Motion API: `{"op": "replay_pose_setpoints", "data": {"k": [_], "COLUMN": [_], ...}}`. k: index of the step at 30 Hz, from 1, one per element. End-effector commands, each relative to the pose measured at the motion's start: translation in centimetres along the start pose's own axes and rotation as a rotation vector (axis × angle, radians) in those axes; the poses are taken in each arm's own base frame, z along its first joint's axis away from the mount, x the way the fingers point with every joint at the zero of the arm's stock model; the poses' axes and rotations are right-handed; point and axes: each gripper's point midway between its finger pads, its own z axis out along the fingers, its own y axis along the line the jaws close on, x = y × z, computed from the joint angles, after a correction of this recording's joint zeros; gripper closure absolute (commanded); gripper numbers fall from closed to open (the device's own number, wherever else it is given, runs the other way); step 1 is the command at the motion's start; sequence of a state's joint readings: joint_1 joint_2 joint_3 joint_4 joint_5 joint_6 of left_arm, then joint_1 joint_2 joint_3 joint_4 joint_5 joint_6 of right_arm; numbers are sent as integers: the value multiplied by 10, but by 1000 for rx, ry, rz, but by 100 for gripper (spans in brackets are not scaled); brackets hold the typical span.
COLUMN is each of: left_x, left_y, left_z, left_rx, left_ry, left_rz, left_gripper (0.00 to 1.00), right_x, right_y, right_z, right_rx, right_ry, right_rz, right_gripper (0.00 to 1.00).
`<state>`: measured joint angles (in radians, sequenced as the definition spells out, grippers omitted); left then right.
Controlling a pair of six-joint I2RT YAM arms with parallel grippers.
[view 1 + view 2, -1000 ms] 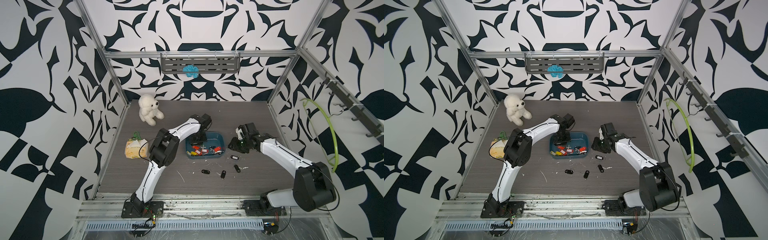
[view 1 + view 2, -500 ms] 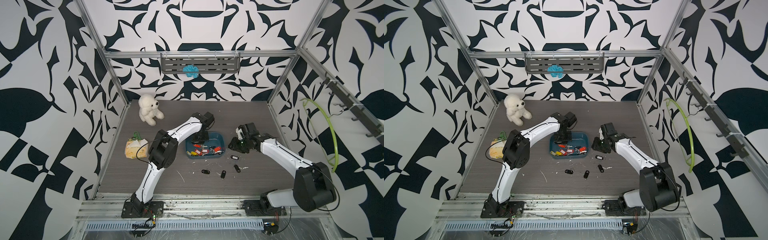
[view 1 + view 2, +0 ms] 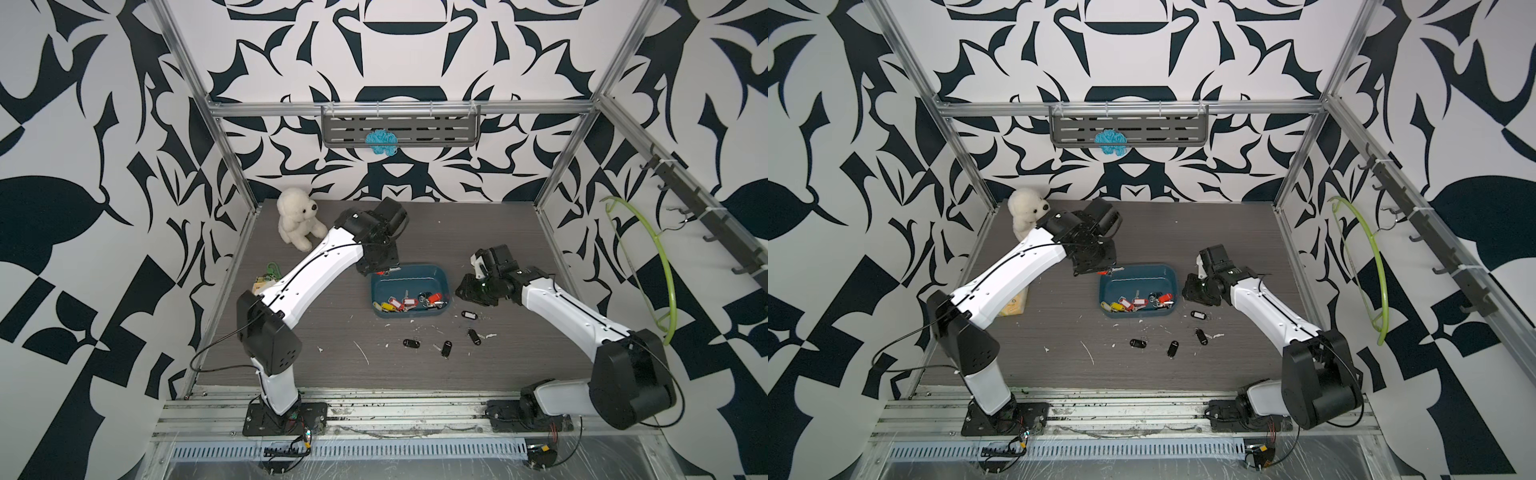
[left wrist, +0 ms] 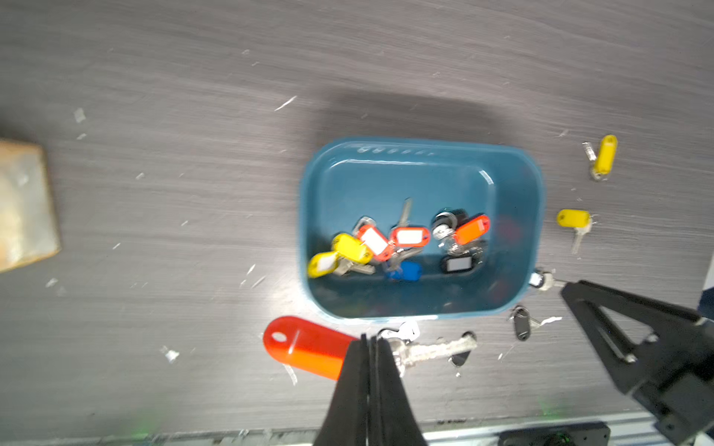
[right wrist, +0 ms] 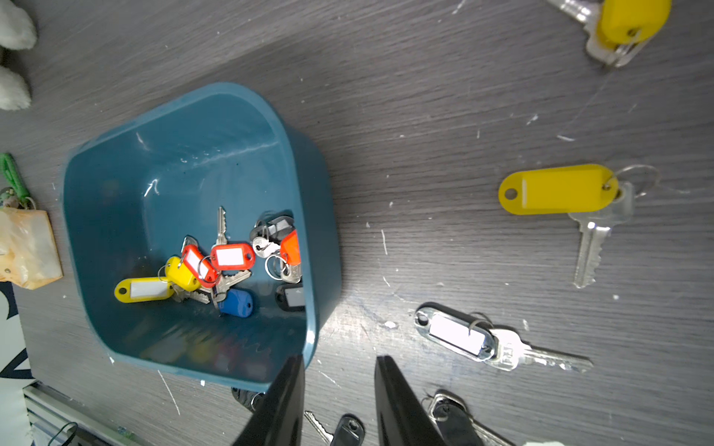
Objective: Take the keys out of the storage box
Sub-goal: Place the key at the center of the board.
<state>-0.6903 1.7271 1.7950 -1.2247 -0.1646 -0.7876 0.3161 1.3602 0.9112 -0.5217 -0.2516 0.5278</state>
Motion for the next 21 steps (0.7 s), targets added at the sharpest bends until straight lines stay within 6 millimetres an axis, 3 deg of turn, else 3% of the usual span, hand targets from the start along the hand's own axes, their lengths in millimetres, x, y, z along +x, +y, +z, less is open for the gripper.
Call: {"op": "replay_pose_setpoints", "data": {"k": [1,4,9,17,18,21], "left_x": [19,34,63,83,83,81], "left_y": [51,83,110,112,112,112], "left_z": [1,12,51,100,104,109], "left_rx": [-91,-101,-95,-93,-98,-106], "left_ry": [60,100,168,246,249,248], "left_rz": [-79,-146,-193,-199,-199,-194], "left_gripper": [100,100,100,100,98,81], "right_x": [-11,-11,-11,-13,-13,-16], "right_y": [17,26,38,49,50,54], "right_z": [-14,-12,-6,-5,-4,-5], "right_rx": [-15,-16,-12,-5,-4,2], "right_ry": [-42,-37,-29,-19,-15,-8], "right_rz": [-26,-43,-65,-89,-93,-109], "right_gripper": [64,64,64,64,63,60]}}
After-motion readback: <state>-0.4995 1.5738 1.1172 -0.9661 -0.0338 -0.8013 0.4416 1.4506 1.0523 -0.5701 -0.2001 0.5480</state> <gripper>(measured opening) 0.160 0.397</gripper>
